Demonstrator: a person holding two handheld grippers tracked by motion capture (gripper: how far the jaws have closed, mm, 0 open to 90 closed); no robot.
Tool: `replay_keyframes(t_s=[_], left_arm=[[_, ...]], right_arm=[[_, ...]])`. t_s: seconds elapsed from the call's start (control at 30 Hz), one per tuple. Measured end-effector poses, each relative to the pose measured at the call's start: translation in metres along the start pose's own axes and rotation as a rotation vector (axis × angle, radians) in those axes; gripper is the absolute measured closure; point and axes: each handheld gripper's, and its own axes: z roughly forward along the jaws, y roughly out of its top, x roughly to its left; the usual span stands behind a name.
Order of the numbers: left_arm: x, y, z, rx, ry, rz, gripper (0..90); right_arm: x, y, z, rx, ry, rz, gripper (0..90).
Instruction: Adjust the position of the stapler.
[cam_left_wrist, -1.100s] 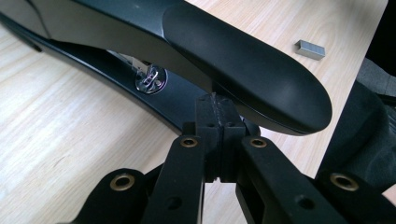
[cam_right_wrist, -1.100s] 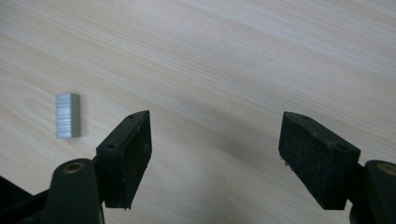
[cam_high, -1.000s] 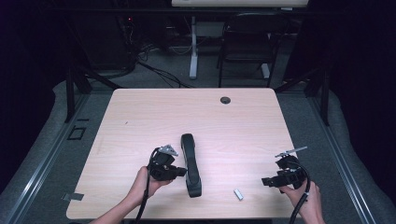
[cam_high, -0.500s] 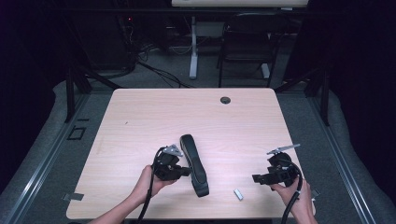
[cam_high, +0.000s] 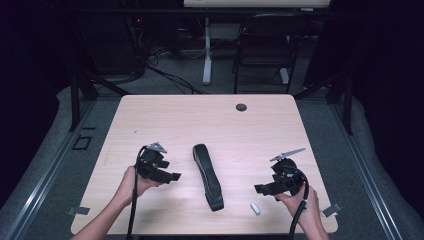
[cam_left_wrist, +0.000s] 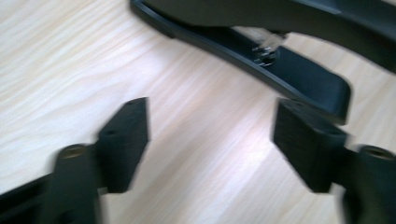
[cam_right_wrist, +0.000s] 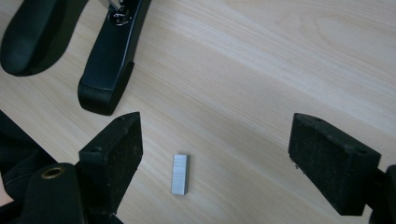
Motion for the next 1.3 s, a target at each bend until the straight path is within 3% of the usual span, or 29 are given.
replay_keyframes(t_s=[0.37,0.53,0.8,0.93,1.0,1.13,1.17,1.23,1.27,1.3], left_arm=[[0.026,-0.005,-0.007,0.024,0.088,-0.044,5.2],[0.034,-0.008,-0.006,0.038,0.095,-0.063,1.1],[0.039,-0.009,-0.004,0.046,0.117,-0.072,0.2],[0.042,-0.010,-0.005,0.042,0.108,-0.086,0.0],[0.042,-0.010,-0.005,0.042,0.109,-0.086,0.0],[0.039,-0.008,-0.005,0.045,0.109,-0.064,0.0],[0.039,-0.008,-0.005,0.045,0.109,-0.064,0.0],[0.040,-0.009,-0.005,0.046,0.110,-0.065,0.0],[0.040,-0.009,-0.005,0.048,0.111,-0.063,0.0],[0.040,-0.009,-0.004,0.049,0.109,-0.067,0.0]], right_arm=[[0.024,0.031,0.012,-0.008,0.057,-0.029,14.2],[0.042,0.050,0.023,-0.012,0.090,-0.049,14.3],[0.079,0.092,0.044,0.048,0.109,-0.111,15.8],[0.086,0.101,0.053,0.054,0.116,-0.105,15.3],[0.092,0.106,0.060,0.086,0.112,-0.120,16.5],[0.105,0.109,0.081,0.120,0.125,-0.122,31.3],[0.105,0.109,0.081,0.120,0.125,-0.122,31.3],[0.108,0.110,0.084,0.128,0.072,-0.135,36.8],[0.108,0.110,0.083,0.132,0.045,-0.138,43.7],[0.108,0.110,0.083,0.132,0.045,-0.138,43.7]])
